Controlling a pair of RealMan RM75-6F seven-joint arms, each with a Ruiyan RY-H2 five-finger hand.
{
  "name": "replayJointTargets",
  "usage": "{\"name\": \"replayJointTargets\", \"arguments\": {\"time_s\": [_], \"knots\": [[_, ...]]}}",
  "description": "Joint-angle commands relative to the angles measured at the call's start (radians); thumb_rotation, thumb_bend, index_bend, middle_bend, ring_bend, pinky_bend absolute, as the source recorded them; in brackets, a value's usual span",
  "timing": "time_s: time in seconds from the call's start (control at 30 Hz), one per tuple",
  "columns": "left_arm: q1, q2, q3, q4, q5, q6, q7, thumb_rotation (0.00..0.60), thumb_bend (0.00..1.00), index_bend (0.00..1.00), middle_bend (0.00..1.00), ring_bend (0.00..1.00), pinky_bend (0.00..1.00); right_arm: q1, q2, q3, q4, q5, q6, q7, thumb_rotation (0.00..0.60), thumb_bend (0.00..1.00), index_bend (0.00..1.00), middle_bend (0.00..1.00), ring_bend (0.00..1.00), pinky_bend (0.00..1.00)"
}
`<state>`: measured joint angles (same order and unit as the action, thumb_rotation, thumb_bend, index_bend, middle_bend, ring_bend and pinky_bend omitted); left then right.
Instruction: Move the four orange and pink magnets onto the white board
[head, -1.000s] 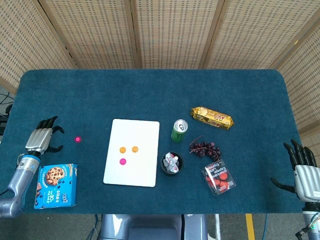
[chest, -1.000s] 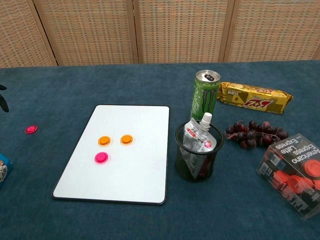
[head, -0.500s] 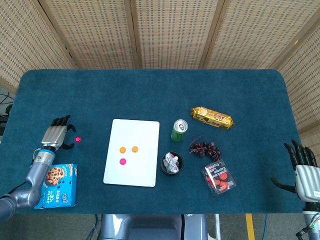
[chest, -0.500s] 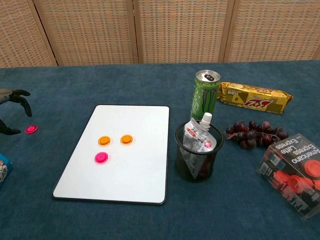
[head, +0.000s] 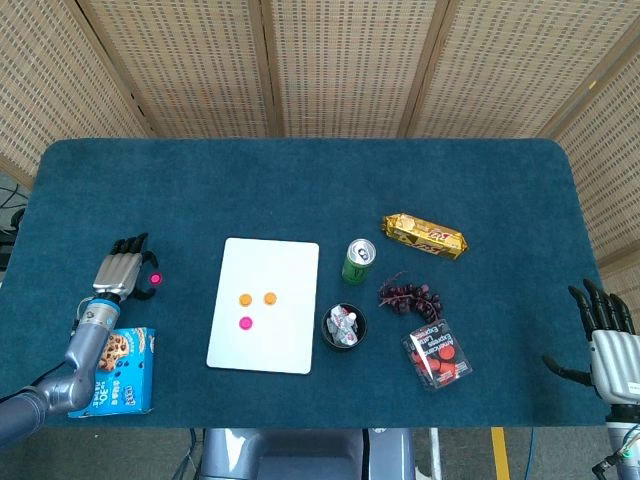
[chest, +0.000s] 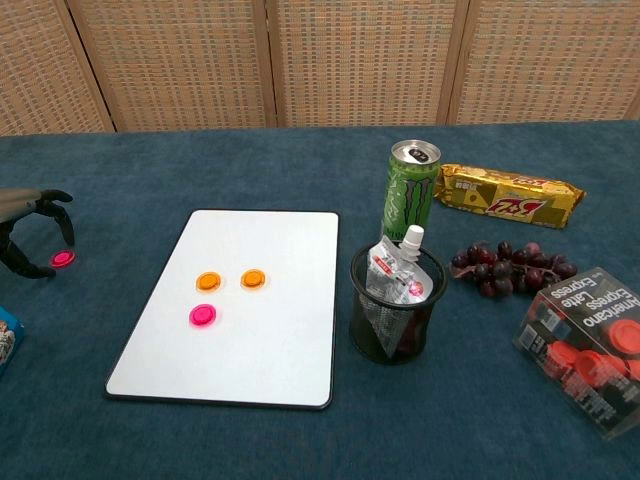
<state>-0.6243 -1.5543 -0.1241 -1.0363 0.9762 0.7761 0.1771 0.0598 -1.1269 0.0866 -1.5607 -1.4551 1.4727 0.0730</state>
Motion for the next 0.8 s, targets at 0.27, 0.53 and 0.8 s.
{"name": "replayJointTargets", "arguments": {"time_s": [0.27, 0.53, 0.8], "knots": [[-0.006, -0.021, -0.009, 0.015, -0.011, -0.013, 0.019, 0.600, 0.31, 0.48, 0.00, 0.00, 0.00, -0.001, 0.001, 0.000, -0.001, 0.000, 0.001, 0.002, 0.600, 0.08, 0.00, 0.00, 0.00, 0.00], [-0.001, -0.010, -0.019, 0.000, -0.019, -0.002, 0.034, 0.600, 0.34, 0.56, 0.00, 0.00, 0.00, 0.000, 0.001, 0.000, 0.000, 0.001, -0.001, 0.004, 0.600, 0.08, 0.00, 0.00, 0.00, 0.00], [0.008, 0.098, -0.048, -0.247, 0.057, 0.066, -0.010, 0.600, 0.34, 0.56, 0.00, 0.00, 0.00, 0.000, 0.002, 0.000, -0.003, 0.002, -0.003, 0.007, 0.600, 0.08, 0.00, 0.00, 0.00, 0.00]]}}
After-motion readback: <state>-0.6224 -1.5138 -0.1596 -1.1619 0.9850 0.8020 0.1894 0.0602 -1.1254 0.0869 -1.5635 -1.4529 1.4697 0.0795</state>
